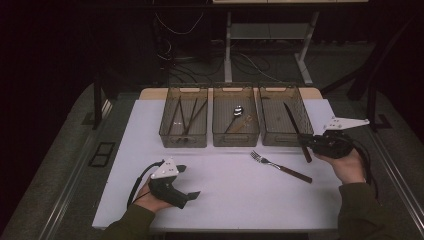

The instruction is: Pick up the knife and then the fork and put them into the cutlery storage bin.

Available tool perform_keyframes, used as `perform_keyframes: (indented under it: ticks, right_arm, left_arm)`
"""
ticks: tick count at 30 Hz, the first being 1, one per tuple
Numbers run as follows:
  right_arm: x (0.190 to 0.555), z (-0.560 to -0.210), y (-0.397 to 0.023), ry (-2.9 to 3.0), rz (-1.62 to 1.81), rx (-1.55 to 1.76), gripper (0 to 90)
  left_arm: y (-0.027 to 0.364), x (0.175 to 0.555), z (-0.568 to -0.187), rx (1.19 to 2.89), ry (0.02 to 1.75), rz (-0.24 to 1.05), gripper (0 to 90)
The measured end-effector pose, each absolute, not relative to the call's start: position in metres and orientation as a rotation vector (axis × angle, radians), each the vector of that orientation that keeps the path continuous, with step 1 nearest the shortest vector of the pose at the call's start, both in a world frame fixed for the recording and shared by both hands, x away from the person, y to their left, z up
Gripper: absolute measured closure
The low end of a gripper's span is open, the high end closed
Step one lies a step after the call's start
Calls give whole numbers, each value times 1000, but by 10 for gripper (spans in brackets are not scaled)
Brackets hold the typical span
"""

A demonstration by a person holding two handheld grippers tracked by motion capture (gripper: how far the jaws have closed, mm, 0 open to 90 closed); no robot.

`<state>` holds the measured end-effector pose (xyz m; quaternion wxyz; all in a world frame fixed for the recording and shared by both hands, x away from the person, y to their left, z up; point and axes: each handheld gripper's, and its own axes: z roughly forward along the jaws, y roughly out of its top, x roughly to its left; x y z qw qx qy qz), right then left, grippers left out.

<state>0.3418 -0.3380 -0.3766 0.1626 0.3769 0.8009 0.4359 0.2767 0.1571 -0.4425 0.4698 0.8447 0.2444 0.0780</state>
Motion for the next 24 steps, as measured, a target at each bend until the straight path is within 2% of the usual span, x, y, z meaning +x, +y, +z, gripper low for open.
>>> perform_keyframes:
  ticks: [10,24]
  right_arm:
    - [360,-360,-338,2176,1275,1123,776]
    - [405,-339,-324,2134,1203,1191,776]
  left_arm:
    - [156,277,-443,2074,600,186,0]
    - [155,276,-443,2059,598,184,0]
